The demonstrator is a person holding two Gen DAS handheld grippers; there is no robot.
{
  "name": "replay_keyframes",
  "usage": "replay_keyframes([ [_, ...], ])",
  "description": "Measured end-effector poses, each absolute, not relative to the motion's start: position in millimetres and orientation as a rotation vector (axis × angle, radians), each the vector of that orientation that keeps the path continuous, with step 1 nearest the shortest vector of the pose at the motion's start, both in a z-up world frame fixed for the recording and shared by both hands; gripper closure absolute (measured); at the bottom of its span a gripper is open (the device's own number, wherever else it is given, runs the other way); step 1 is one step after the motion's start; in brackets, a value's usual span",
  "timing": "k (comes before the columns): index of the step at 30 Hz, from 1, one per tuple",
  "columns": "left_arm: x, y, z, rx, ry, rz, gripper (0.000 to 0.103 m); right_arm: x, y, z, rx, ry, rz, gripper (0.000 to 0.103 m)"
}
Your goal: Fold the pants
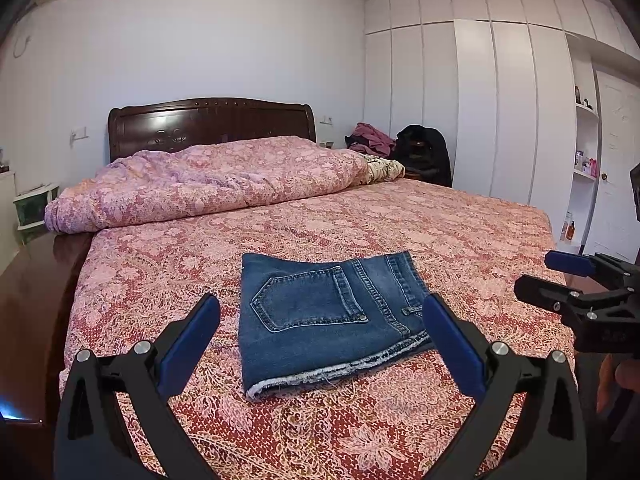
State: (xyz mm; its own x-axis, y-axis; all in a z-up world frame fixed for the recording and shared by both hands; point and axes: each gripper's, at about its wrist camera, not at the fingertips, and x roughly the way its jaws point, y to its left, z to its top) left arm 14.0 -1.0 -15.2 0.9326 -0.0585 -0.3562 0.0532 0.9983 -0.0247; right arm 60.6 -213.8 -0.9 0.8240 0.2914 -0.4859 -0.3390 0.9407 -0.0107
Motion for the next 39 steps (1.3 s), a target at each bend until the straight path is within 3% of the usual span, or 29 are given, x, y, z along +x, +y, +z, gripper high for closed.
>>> replay_keyframes([
  [39, 25.0, -16.0, -14.0, 0.016, 0.484, 0.096, 0.002, 68.3, -213.4, -6.8, -0.134, 0.534, 0.332, 0.012],
])
